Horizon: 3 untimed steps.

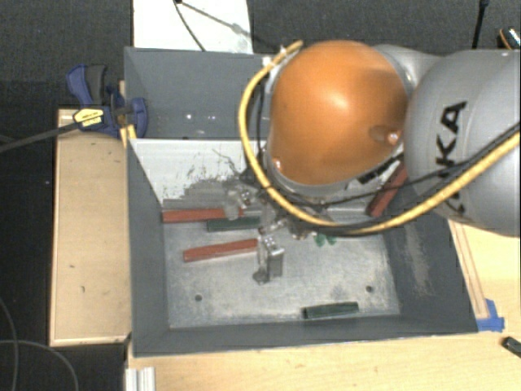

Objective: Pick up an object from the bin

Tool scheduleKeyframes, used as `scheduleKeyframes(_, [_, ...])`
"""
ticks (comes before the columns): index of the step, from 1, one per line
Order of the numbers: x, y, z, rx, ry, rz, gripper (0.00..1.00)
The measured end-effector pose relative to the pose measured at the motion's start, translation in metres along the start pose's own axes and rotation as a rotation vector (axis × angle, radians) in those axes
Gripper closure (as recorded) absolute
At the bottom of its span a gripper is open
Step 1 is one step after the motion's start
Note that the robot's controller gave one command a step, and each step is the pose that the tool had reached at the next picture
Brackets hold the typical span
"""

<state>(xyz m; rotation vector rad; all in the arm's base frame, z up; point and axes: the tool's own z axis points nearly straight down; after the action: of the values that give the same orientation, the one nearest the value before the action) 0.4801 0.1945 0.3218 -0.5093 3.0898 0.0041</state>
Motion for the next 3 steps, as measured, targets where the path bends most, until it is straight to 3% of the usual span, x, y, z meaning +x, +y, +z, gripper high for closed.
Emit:
scheduleKeyframes(1, [0.001,-0.002,-0.013,0.000,0.003,-0.048,0.00])
scheduleKeyframes(2, [-0.050,-0.017,0.097,0.000,0.014,-0.096,0.00])
scheduleKeyframes(3, [-0.055,-0.065,0.221,0.001,0.015,-0.032,0.00])
